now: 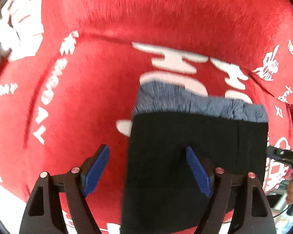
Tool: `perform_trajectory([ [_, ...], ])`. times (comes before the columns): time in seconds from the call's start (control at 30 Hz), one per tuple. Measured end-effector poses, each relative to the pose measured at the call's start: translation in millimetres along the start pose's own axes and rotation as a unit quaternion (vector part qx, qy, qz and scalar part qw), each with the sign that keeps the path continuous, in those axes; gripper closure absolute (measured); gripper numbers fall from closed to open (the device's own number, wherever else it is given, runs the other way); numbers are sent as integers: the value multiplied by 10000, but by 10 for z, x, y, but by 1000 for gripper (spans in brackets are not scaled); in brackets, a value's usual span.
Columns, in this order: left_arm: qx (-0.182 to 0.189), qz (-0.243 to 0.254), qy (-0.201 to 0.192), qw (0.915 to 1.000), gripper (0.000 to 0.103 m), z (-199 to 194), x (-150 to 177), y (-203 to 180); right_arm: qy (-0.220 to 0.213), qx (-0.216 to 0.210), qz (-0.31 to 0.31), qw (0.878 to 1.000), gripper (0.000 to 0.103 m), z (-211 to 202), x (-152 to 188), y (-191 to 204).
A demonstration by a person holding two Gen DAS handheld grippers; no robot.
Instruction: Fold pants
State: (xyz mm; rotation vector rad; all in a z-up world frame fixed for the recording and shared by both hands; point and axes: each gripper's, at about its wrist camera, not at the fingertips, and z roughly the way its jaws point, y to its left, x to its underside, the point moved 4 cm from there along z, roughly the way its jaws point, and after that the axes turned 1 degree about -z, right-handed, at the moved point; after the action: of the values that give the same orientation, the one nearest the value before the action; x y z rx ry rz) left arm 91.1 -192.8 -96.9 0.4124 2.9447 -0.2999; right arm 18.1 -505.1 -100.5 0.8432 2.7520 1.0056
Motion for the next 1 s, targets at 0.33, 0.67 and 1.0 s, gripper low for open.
perform_trajectory([
  [0.33, 976, 757, -189, 9922, 21, 12, -264, -693, -498, 337, -925, 9939, 86, -219, -186, 569],
  [0.67, 516, 875, -23, 9948, 21, 456, -151, -626, -152, 443, -853, 9953, 91, 293, -307, 431],
  [1.0, 15, 745, 245, 9969, 21, 191, 160, -614, -72, 809, -777, 9937, 83, 121, -15, 421],
])
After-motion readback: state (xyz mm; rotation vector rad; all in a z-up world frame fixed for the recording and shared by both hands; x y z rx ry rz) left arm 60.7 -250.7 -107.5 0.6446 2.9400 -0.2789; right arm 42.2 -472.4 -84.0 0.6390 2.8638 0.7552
